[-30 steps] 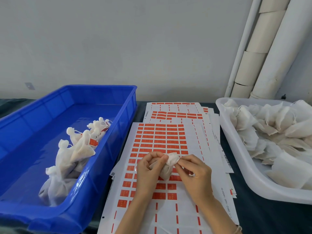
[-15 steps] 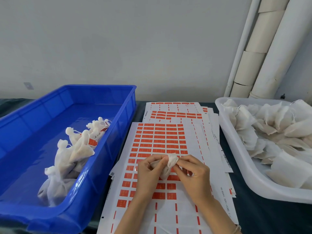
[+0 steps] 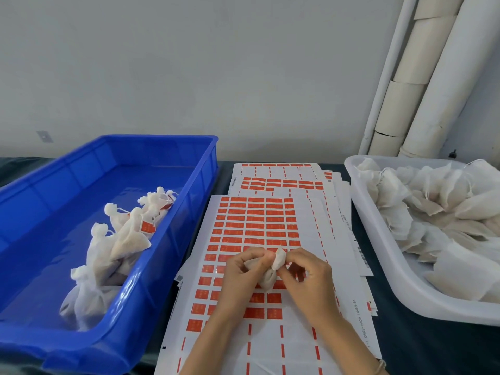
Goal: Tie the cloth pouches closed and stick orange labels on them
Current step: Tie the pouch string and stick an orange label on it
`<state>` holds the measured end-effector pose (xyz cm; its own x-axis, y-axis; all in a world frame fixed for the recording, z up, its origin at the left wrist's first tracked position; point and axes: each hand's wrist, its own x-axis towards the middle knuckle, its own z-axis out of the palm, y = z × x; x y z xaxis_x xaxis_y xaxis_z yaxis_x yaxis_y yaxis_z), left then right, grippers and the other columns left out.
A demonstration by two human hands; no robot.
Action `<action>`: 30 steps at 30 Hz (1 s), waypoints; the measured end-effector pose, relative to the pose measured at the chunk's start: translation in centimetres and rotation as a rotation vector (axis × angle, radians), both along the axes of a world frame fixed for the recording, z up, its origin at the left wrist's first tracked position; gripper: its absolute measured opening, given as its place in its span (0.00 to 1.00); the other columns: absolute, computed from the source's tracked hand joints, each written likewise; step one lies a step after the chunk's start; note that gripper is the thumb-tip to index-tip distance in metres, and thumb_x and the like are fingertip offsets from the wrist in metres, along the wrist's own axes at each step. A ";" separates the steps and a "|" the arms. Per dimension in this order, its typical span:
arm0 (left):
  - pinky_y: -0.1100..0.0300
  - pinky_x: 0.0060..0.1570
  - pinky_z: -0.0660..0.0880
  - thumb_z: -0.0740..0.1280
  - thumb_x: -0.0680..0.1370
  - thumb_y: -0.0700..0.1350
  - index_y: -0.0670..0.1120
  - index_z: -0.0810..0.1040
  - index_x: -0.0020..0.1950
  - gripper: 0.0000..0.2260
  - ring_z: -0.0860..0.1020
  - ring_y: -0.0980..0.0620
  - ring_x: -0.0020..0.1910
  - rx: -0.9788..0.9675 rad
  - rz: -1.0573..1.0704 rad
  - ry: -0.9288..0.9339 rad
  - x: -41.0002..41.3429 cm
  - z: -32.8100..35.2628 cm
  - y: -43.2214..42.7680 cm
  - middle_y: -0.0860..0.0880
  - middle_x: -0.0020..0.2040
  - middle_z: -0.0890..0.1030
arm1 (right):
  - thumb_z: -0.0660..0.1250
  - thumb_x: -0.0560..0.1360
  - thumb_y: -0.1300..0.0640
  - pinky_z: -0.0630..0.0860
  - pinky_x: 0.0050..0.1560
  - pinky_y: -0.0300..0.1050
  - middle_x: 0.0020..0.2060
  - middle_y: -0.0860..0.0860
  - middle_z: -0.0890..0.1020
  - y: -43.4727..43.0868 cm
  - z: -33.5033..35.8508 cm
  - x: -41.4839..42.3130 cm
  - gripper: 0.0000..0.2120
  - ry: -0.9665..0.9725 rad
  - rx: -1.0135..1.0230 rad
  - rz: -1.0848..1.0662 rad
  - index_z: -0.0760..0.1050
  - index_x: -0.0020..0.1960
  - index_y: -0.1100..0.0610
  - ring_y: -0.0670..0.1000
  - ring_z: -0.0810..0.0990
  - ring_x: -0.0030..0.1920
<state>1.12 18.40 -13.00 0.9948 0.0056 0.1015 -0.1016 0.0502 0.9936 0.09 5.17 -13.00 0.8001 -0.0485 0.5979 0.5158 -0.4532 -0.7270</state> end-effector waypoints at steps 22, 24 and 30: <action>0.71 0.36 0.76 0.70 0.65 0.59 0.65 0.82 0.45 0.10 0.80 0.64 0.46 -0.045 0.182 0.063 0.1 0.4 0.2 0.64 0.45 0.82 | 0.70 0.72 0.55 0.77 0.37 0.30 0.40 0.41 0.81 -1.3 0.4 0.3 0.04 -0.075 0.210 -0.228 0.76 0.42 0.47 0.43 0.80 0.42; 0.71 0.37 0.76 0.68 0.68 0.58 0.64 0.82 0.46 0.08 0.80 0.63 0.48 0.018 0.068 0.025 -0.2 0.5 0.2 0.64 0.47 0.82 | 0.68 0.71 0.54 0.77 0.38 0.30 0.40 0.41 0.81 -1.3 0.4 0.4 0.03 -0.062 0.238 -0.230 0.76 0.43 0.47 0.43 0.80 0.42; 0.68 0.44 0.76 0.62 0.78 0.57 0.52 0.82 0.43 0.14 0.80 0.56 0.43 0.176 -0.253 -0.059 -0.9 0.7 -0.3 0.55 0.40 0.82 | 0.70 0.74 0.61 0.81 0.39 0.39 0.40 0.41 0.82 -1.2 0.0 0.4 0.08 0.071 0.244 -0.072 0.78 0.43 0.48 0.48 0.81 0.41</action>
<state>0.21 18.05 -12.26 0.9547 -0.2643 0.1365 -0.1656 -0.0911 0.9820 0.50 3.99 -13.02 0.8289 -0.2429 0.5039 0.4322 -0.2937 -0.8526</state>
